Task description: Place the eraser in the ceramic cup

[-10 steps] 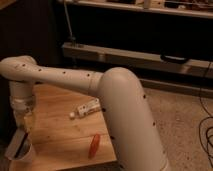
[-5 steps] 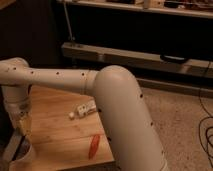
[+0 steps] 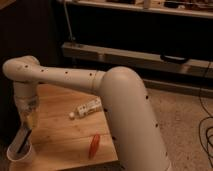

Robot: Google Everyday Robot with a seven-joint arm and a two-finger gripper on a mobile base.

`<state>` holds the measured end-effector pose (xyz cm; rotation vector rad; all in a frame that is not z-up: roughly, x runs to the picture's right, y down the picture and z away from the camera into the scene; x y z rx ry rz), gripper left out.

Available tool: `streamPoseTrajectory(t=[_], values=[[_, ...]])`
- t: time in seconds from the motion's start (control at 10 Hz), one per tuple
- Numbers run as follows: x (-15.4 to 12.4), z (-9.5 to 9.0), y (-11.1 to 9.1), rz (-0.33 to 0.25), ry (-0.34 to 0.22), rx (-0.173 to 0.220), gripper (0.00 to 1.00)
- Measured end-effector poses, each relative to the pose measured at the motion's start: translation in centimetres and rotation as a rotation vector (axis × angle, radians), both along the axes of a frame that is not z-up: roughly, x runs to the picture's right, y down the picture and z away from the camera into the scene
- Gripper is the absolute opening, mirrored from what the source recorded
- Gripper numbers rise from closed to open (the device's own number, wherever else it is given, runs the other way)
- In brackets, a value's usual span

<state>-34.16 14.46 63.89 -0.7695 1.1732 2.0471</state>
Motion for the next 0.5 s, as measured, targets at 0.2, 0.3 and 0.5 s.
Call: streamPoseTrajectory(t=[0.2,0.3,0.5], values=[[-0.05,0.63,-0.07,0.004,0.012,0.010,0.01],[-0.12,0.69,-0.04,0.000,0.010,0.015,0.06],[-0.58,0.29,0.23,-0.028,-0.001,0.052,0.27]])
